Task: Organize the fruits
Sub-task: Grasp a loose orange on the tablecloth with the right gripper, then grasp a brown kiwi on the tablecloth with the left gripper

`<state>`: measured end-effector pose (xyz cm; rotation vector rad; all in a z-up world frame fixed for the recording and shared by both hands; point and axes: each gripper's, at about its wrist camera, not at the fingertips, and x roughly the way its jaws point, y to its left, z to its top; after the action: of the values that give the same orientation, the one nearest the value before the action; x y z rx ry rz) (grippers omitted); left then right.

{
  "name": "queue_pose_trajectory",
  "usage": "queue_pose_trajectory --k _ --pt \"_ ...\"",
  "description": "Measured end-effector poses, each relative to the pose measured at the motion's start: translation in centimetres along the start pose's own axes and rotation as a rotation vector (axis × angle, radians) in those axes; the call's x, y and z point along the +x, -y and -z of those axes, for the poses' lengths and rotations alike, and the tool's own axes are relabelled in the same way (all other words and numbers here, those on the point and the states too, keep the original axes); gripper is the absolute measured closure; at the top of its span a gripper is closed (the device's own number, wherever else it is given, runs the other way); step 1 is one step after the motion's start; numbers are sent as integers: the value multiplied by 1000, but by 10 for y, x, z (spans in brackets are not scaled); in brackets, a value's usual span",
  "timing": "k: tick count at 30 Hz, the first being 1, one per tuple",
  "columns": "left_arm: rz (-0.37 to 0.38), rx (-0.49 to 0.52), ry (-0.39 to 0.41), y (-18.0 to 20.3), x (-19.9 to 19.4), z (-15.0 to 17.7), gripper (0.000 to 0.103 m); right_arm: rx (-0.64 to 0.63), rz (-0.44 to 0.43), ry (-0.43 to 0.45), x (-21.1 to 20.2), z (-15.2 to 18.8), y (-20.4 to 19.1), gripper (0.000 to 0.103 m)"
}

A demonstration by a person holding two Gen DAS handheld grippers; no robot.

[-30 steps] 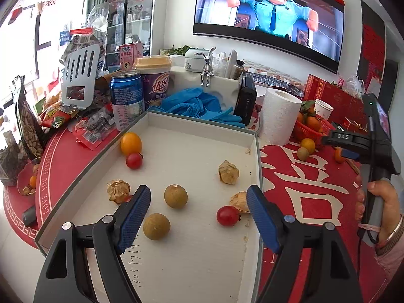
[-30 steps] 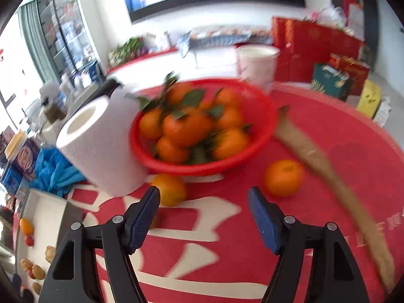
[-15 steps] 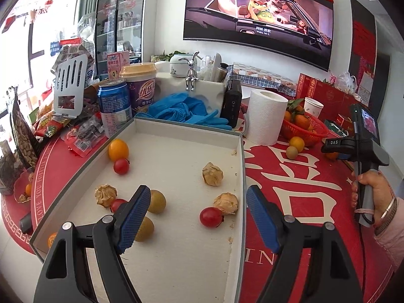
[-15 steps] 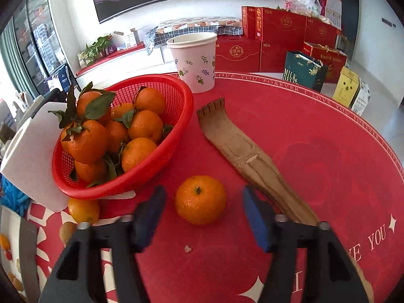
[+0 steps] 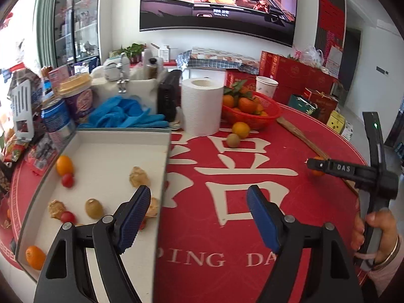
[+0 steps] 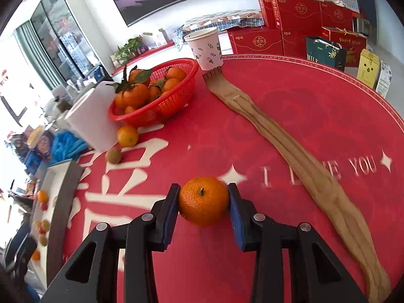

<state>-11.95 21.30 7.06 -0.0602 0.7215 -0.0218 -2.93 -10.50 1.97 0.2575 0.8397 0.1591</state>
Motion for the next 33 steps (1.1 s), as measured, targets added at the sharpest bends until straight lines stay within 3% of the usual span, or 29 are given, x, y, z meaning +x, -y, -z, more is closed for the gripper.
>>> queue_pose_trajectory --k 9,14,19,21,22,23,24,27,33 --pt "-45 73 -158 52 94 -48 22 42 -116 9 -18 9 16 64" --pt "-92 61 -218 55 151 -60 27 43 -151 20 -27 10 18 64" --pt "-123 20 -227 52 179 -67 28 53 -164 21 -30 10 24 64" --pt "-121 15 -211 52 180 -68 31 54 -165 20 -29 10 25 64" --pt "-108 14 -214 54 180 -69 39 53 -164 17 -28 10 25 64" --pt "-80 16 -217 55 178 -68 60 51 -163 14 -27 10 24 64" --pt "-74 30 -214 58 175 -67 72 50 -162 10 -26 11 23 64" --pt "-112 98 -209 66 161 -57 75 45 -159 1 -22 11 21 64" --pt "-143 77 -211 58 111 -24 75 26 -159 -17 -17 14 12 64"
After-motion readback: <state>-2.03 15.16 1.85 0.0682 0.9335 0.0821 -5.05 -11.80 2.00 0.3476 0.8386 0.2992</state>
